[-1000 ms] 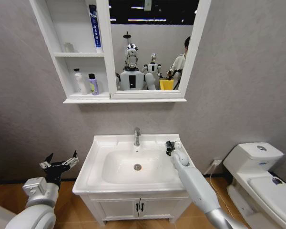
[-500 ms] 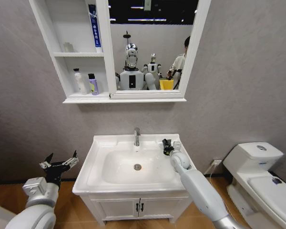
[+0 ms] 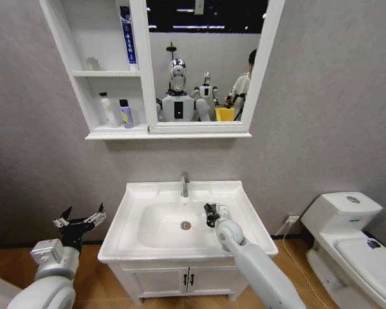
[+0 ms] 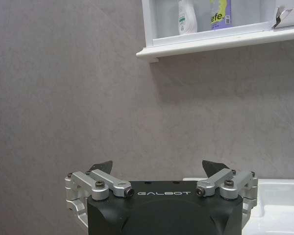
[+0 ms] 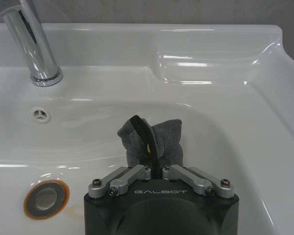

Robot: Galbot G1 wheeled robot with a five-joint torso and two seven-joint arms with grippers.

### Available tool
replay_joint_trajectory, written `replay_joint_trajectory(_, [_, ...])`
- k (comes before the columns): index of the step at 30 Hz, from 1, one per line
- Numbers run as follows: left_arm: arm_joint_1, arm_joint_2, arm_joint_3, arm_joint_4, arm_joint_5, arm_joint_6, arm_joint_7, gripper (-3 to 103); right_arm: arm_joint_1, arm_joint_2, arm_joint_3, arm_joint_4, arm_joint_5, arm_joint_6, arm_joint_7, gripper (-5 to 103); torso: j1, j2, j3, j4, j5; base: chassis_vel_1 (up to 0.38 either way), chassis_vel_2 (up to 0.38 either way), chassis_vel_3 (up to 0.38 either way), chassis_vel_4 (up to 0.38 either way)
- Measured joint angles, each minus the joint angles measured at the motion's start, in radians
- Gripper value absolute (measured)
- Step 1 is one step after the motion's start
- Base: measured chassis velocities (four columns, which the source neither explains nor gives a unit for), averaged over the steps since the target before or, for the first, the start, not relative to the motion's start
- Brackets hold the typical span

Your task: Move facial cleanser and shampoo from washbasin to cabinet, then wipe washbasin with towel.

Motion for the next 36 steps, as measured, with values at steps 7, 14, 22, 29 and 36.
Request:
replay_joint_trajectory(7, [0.000,0.000,0.000,0.000,0.000,0.000,0.000,100,-0.023,-0.043,-0.007,0.004,0.017,0.004,0.016,5,0.000,0.000,0.000,-0.0001,0.0001,0.000,0.000,0.000,0.000])
replay_joint_trajectory(14, [0.000,0.000,0.000,0.000,0.000,0.000,0.000,100,-0.026,-0.050,-0.008,-0.026,0.011,0.015,0.014,5,0.000,0.000,0.000,0.0001,0.0001,0.000,0.000,0.000,0.000])
replay_joint_trajectory(22, [0.000,0.000,0.000,0.000,0.000,0.000,0.000,100,-0.023,-0.031,-0.014,-0.064,-0.007,0.028,-0.002,5,0.000,0.000,0.000,0.0000,0.0000,0.000,0.000,0.000,0.000])
replay_joint_trajectory(29, [0.000,0.000,0.000,0.000,0.000,0.000,0.000,100,-0.004,0.000,-0.028,-0.107,-0.015,0.043,-0.020,5,0.000,0.000,0.000,0.0000,-0.0001,0.000,0.000,0.000,0.000])
replay_joint_trajectory(36, [0.000,0.000,0.000,0.000,0.000,0.000,0.000,100,0.018,0.059,-0.039,-0.169,-0.040,0.054,-0.040,5,0.000,0.000,0.000,0.0000,0.0000,0.000,0.000,0.000,0.000])
